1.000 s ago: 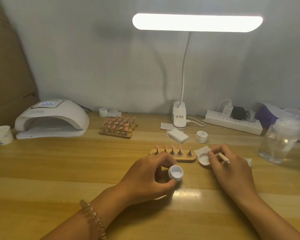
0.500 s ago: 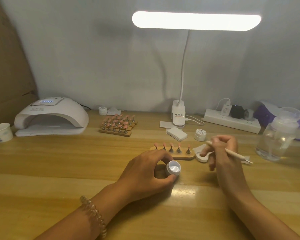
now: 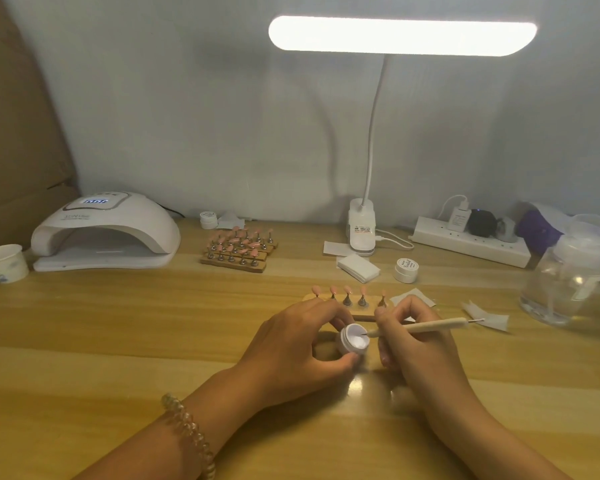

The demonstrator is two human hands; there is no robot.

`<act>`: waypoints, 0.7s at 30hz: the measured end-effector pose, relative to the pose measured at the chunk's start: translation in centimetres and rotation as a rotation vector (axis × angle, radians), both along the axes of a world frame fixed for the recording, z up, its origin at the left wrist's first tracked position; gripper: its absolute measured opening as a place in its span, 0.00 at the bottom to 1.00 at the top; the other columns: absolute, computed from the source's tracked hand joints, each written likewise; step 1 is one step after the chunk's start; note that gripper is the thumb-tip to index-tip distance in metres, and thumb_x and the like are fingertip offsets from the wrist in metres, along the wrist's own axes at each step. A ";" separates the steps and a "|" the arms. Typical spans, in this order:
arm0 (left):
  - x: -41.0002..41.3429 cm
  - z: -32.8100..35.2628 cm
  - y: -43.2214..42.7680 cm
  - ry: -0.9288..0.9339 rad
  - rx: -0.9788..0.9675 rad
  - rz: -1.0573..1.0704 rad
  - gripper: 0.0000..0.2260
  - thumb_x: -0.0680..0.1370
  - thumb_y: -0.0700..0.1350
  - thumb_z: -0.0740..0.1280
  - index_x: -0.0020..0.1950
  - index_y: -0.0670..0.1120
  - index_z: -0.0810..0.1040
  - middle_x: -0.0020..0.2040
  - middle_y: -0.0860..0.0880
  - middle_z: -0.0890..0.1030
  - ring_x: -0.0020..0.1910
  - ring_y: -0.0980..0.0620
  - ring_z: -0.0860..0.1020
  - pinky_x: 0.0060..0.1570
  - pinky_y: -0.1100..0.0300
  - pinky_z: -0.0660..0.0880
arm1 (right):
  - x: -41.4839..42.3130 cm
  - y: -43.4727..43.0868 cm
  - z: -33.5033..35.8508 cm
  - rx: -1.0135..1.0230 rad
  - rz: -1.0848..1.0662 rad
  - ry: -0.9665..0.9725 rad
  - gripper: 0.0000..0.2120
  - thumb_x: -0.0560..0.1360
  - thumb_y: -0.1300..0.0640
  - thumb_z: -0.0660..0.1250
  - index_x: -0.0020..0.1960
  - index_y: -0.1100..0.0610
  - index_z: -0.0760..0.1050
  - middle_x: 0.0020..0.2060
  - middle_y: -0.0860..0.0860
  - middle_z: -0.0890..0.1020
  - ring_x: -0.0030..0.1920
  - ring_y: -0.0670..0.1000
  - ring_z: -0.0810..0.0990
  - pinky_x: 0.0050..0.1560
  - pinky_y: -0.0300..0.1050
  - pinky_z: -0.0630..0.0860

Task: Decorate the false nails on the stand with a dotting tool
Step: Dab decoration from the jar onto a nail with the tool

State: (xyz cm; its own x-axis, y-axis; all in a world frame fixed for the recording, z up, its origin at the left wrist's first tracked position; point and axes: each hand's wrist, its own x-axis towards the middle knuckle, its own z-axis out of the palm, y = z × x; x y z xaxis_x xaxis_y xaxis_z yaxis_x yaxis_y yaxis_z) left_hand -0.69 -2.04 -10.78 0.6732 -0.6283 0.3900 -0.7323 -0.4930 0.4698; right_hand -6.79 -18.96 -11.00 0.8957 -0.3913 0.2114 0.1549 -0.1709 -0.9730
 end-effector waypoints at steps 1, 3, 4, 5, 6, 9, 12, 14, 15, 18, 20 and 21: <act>0.0 0.0 0.0 -0.003 0.003 -0.002 0.14 0.71 0.62 0.69 0.54 0.59 0.75 0.49 0.63 0.78 0.41 0.72 0.70 0.36 0.70 0.61 | 0.0 0.0 0.0 -0.009 0.003 0.003 0.15 0.78 0.55 0.67 0.39 0.62 0.67 0.20 0.52 0.74 0.22 0.46 0.70 0.25 0.34 0.66; -0.1 0.1 0.0 -0.007 0.006 -0.007 0.14 0.71 0.62 0.69 0.54 0.60 0.75 0.49 0.63 0.78 0.42 0.72 0.70 0.36 0.71 0.61 | 0.0 0.1 0.0 -0.022 0.003 -0.002 0.15 0.78 0.57 0.67 0.38 0.62 0.67 0.20 0.52 0.73 0.21 0.46 0.69 0.25 0.34 0.65; -0.1 0.2 0.0 -0.009 0.008 -0.009 0.14 0.71 0.62 0.69 0.54 0.60 0.75 0.49 0.63 0.78 0.42 0.72 0.70 0.36 0.71 0.61 | 0.0 0.1 0.0 -0.025 0.002 -0.006 0.15 0.78 0.57 0.67 0.37 0.61 0.67 0.20 0.52 0.73 0.21 0.45 0.69 0.24 0.34 0.65; -0.1 0.2 0.0 -0.011 0.010 -0.009 0.14 0.72 0.62 0.69 0.54 0.60 0.75 0.49 0.63 0.78 0.42 0.72 0.70 0.36 0.72 0.61 | 0.0 0.1 0.0 -0.026 -0.002 -0.008 0.15 0.77 0.57 0.68 0.37 0.62 0.67 0.20 0.52 0.73 0.21 0.45 0.69 0.24 0.34 0.65; -0.1 0.2 0.0 -0.011 0.011 -0.009 0.15 0.72 0.62 0.69 0.55 0.59 0.75 0.49 0.63 0.78 0.42 0.72 0.70 0.36 0.71 0.61 | 0.0 0.1 0.0 -0.026 -0.004 -0.007 0.15 0.77 0.57 0.68 0.37 0.62 0.67 0.20 0.52 0.73 0.21 0.45 0.69 0.24 0.34 0.65; -0.1 0.2 0.0 -0.006 0.018 -0.006 0.15 0.72 0.62 0.69 0.55 0.59 0.75 0.50 0.63 0.78 0.43 0.72 0.70 0.36 0.71 0.61 | 0.0 0.1 0.1 -0.003 -0.018 -0.026 0.15 0.78 0.53 0.68 0.39 0.61 0.68 0.21 0.51 0.72 0.22 0.44 0.69 0.24 0.34 0.65; 0.0 0.1 0.0 0.003 0.012 0.020 0.15 0.71 0.63 0.69 0.53 0.59 0.74 0.49 0.66 0.76 0.43 0.72 0.70 0.36 0.70 0.62 | -0.4 0.2 0.6 -0.017 -0.063 -0.158 0.14 0.74 0.47 0.69 0.39 0.55 0.71 0.25 0.49 0.76 0.25 0.42 0.72 0.27 0.32 0.67; 0.0 0.0 0.1 0.000 0.012 0.042 0.15 0.70 0.64 0.68 0.52 0.60 0.73 0.48 0.68 0.75 0.42 0.72 0.70 0.36 0.70 0.61 | -0.5 0.2 1.0 -0.114 -0.095 -0.236 0.08 0.73 0.48 0.70 0.43 0.51 0.74 0.32 0.48 0.81 0.30 0.43 0.77 0.30 0.35 0.71; 0.0 -0.1 0.1 0.000 0.014 0.050 0.15 0.70 0.65 0.67 0.52 0.60 0.72 0.47 0.68 0.75 0.42 0.72 0.70 0.36 0.70 0.61 | -0.6 0.1 1.1 -0.155 -0.095 -0.256 0.05 0.74 0.50 0.70 0.46 0.49 0.76 0.36 0.48 0.83 0.33 0.45 0.79 0.30 0.38 0.74; 0.2 -0.2 0.1 0.000 0.019 0.063 0.15 0.69 0.66 0.66 0.51 0.61 0.72 0.48 0.67 0.76 0.42 0.72 0.70 0.36 0.70 0.60 | -0.6 -0.2 1.0 -0.149 -0.089 -0.267 0.12 0.80 0.63 0.63 0.57 0.47 0.76 0.46 0.46 0.85 0.33 0.48 0.81 0.29 0.41 0.77; 0.2 -0.2 0.1 -0.002 0.022 0.066 0.16 0.69 0.67 0.65 0.51 0.61 0.72 0.48 0.67 0.76 0.43 0.71 0.70 0.35 0.70 0.60 | -0.6 -0.3 1.2 -0.053 -0.096 -0.254 0.14 0.82 0.63 0.59 0.59 0.49 0.77 0.48 0.47 0.85 0.32 0.49 0.80 0.28 0.40 0.77; 0.3 -0.2 0.1 -0.002 0.024 0.065 0.16 0.70 0.67 0.65 0.51 0.61 0.72 0.49 0.66 0.76 0.43 0.71 0.71 0.36 0.70 0.61 | -0.6 -0.4 1.3 -0.004 -0.109 -0.250 0.12 0.83 0.62 0.59 0.59 0.50 0.78 0.48 0.47 0.85 0.32 0.49 0.80 0.27 0.39 0.76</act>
State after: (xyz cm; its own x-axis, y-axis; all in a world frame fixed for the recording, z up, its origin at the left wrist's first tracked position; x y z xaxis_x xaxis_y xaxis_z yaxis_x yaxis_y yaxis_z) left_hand -0.43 -1.91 -11.01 0.7121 -0.5925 0.3767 -0.6993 -0.5503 0.4563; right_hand -7.39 -19.35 -9.72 0.7681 -0.4812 0.4224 0.3708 -0.2034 -0.9061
